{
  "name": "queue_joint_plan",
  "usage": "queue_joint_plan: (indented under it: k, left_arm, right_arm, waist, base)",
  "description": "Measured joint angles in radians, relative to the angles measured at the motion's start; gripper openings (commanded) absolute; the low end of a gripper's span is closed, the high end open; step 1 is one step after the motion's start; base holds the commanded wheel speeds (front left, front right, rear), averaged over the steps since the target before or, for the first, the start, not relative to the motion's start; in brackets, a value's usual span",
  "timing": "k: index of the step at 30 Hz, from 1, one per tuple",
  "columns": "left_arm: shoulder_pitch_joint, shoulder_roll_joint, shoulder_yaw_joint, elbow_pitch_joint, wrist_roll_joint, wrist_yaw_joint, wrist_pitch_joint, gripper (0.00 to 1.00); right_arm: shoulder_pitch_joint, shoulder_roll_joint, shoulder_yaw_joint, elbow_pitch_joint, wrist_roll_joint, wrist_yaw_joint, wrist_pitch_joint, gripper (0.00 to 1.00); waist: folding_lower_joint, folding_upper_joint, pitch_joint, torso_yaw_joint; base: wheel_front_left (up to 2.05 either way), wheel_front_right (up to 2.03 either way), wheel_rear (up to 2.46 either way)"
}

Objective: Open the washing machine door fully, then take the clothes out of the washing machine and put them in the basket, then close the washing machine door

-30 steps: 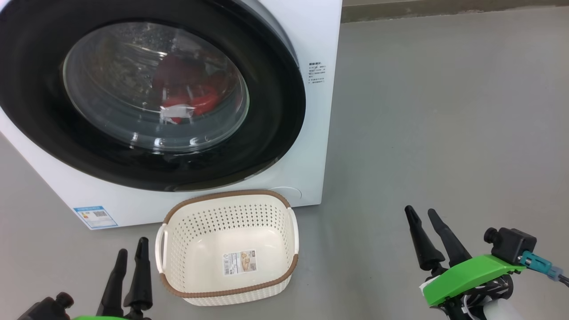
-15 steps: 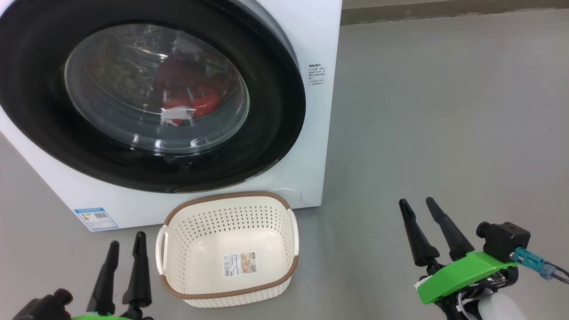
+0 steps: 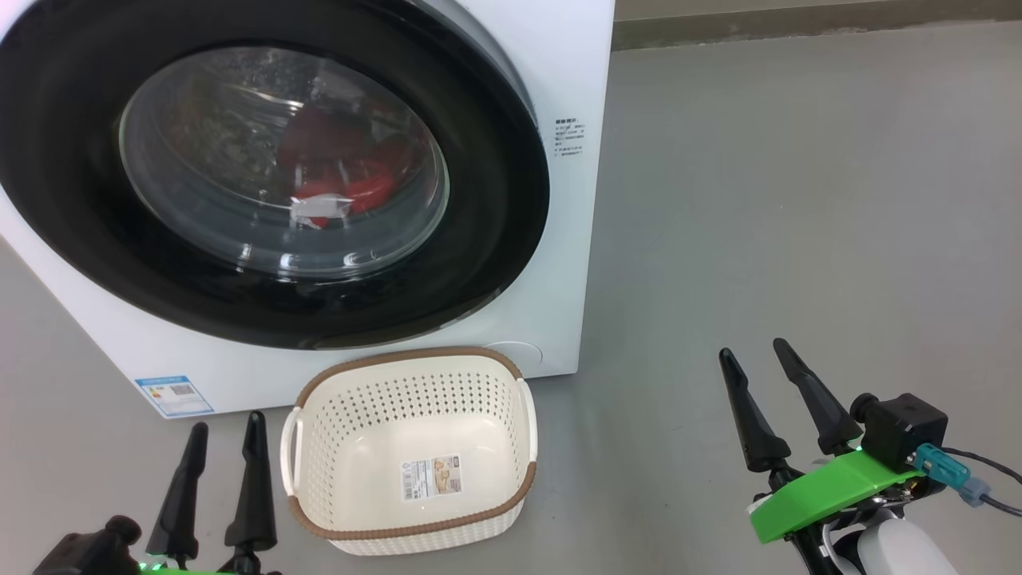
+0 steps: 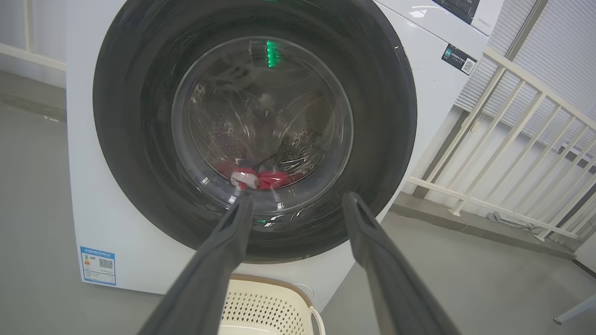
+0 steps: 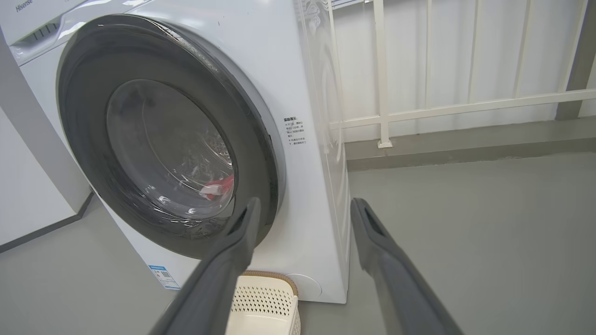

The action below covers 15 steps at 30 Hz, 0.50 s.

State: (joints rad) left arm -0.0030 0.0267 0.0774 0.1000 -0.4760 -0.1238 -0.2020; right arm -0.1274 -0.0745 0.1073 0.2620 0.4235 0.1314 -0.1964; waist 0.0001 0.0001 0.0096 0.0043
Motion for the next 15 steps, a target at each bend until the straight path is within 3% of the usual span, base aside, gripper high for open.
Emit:
queue_joint_plan:
  k: [15]
  left_arm:
    - [0.007, 0.006, 0.028, -0.032, 0.163, 0.000, -0.039, 1.00]
  right_arm:
    - [-0.005, 0.002, 0.001, -0.011, -0.153, 0.000, -0.043, 1.00]
  waist:
    - [0.0000, 0.0000, 0.001, -0.009]
  base:
    - [0.00, 0.00, 0.00]
